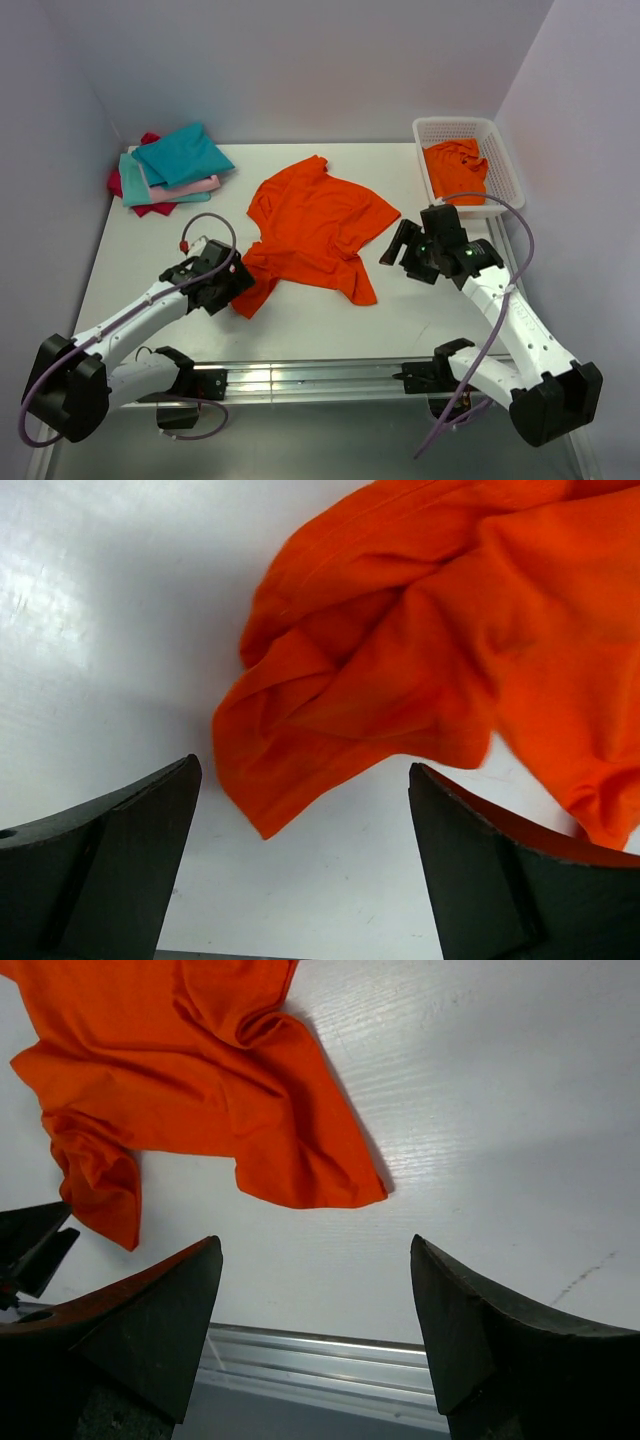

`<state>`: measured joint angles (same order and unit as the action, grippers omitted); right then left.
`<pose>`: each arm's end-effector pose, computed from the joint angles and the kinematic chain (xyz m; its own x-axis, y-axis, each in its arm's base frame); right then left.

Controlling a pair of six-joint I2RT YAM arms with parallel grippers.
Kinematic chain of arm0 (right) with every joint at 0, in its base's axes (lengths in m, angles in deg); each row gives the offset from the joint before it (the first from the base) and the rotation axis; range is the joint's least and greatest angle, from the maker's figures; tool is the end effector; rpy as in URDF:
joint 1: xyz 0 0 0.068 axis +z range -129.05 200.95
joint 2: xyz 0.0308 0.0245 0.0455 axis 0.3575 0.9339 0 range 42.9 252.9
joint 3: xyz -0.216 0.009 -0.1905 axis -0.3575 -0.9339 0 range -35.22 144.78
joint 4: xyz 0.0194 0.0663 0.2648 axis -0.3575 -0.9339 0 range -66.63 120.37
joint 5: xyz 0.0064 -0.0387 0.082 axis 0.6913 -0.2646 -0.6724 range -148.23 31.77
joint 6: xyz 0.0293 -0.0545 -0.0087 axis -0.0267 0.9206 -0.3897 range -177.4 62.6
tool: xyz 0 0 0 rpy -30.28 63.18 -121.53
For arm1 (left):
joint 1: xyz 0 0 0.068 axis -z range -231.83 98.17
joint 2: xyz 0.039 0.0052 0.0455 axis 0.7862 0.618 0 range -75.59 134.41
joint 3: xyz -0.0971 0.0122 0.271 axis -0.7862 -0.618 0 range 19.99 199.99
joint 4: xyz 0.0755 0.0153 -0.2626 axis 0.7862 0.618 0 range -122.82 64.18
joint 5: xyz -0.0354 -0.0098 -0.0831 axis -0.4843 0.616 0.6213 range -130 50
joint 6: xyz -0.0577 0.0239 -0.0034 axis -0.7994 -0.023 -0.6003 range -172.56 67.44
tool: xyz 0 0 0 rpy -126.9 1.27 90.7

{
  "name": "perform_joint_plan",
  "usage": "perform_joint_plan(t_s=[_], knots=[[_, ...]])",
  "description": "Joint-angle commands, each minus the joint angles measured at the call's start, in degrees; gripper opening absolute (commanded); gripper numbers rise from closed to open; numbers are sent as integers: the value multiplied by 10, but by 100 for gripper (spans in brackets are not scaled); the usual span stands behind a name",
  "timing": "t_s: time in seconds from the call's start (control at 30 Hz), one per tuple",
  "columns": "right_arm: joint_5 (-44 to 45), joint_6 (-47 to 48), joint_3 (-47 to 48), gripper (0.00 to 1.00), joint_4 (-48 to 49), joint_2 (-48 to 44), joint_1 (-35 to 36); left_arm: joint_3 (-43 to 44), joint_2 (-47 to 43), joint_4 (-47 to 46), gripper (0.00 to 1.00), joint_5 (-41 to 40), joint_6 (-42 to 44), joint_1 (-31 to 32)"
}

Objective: Fold and stack the t-shirts
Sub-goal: Flatten the tshirt out

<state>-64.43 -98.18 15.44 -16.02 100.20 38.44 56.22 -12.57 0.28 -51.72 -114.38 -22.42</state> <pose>0.1938 0.0666 0.2817 -0.8127 0.4247 -0.3990 0.2245 0.8601 0.4582 0.1885 -0.0951 0.1958 -0.7014 -0.5954 -0.3918 -0.4792 0.8009 -0.3591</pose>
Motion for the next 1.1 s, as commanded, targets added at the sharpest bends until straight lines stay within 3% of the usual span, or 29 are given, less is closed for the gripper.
perform_joint_plan(t_s=[0.0, 0.23, 0.67, 0.77, 0.87, 0.9, 0.93, 1.0, 1.07], knots=[[22, 39, 2, 83, -25, -38, 3, -31, -26, -21, 91, -2, -87, 15], [27, 73, 15, 82, -46, -18, 1, -34, -16, 29, 89, -52, -176, 85], [42, 89, 28, 82, -52, 19, 0, -85, 62, -32, 83, -84, -225, 125], [44, 86, 26, 81, -52, 21, 1, -88, 92, -71, 73, -88, -215, 125], [38, 80, 15, 81, -39, 19, 1, -69, 119, -84, 44, -89, -195, 125], [34, 73, 2, 81, -32, 18, 1, -62, 124, -86, 23, -91, -188, 125], [26, 69, -7, 81, -10, 17, 1, -47, 126, -80, 16, -95, -183, 125], [-15, 50, -46, 81, 24, 18, 2, -30, 127, -72, 3, -99, -166, 124], [-54, 32, -79, 80, 93, 21, 3, 0, 126, -50, 0, -105, -148, 123]])
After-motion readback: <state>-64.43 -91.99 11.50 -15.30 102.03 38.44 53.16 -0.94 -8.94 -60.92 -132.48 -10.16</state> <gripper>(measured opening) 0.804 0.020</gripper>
